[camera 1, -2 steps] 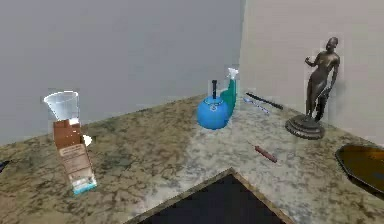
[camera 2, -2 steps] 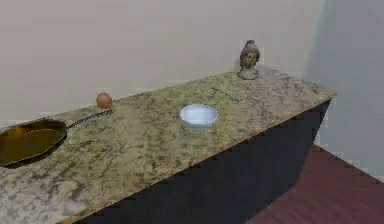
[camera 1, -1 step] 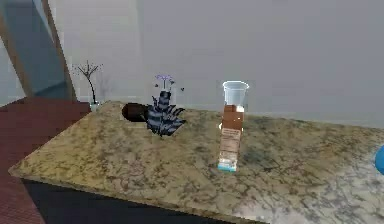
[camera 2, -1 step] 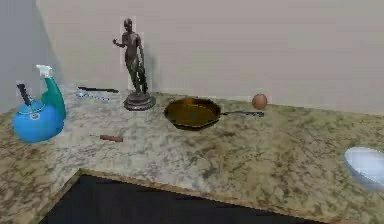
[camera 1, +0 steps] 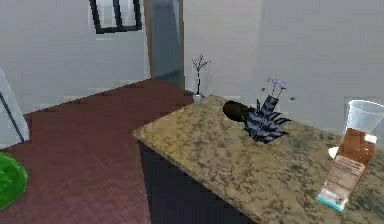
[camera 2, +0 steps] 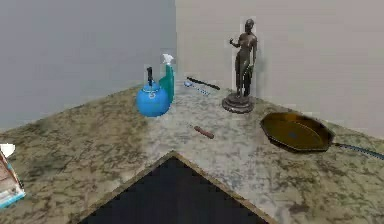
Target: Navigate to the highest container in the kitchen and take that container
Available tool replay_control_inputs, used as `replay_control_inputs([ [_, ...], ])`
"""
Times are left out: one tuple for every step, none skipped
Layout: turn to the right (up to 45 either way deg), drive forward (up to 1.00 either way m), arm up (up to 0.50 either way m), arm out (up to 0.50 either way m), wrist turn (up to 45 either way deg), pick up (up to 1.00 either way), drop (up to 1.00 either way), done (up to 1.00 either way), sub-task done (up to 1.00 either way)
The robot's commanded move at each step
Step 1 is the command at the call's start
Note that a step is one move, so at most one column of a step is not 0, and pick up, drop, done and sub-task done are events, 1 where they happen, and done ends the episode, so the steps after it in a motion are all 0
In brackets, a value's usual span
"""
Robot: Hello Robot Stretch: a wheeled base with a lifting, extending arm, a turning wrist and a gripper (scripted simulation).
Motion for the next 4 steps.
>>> replay_control_inputs([
  [45.0,0.00,0.00,0.00,0.0,0.00,0.00,0.00,0.00],
  [42.0,0.00,0.00,0.00,0.0,0.00,0.00,0.00,0.00],
  [0.0,0.20,0.00,0.00,0.0,0.00,0.00,0.00,0.00],
  [-45.0,0.00,0.00,0.00,0.0,0.00,0.00,0.00,0.00],
])
